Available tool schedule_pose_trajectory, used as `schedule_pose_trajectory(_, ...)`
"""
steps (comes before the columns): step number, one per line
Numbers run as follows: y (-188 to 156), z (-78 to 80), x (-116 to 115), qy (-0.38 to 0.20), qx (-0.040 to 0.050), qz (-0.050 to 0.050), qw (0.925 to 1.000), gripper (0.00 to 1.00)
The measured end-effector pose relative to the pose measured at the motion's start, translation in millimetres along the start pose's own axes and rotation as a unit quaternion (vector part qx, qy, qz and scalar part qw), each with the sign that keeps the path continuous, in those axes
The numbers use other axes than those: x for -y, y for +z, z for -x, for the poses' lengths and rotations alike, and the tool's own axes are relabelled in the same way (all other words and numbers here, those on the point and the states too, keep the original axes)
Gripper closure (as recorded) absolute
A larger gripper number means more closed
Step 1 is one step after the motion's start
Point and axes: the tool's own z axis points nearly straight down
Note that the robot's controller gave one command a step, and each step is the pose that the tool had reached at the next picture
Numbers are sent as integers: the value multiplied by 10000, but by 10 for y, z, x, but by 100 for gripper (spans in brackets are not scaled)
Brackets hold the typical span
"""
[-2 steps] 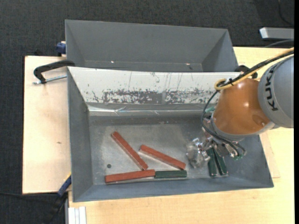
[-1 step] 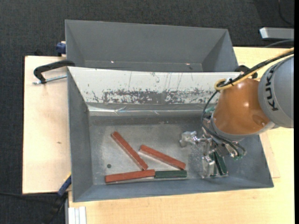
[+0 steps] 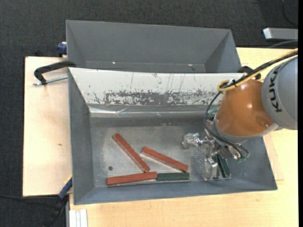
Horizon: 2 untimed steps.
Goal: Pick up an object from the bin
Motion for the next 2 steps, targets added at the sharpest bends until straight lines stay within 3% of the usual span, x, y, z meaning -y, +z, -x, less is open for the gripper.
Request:
schedule_pose_trajectory(1,-157,307,-466,-63,12,-7,10000,0)
schedule_pose_trajectory(2,-167,482,-871,-108,18,11,9999,0)
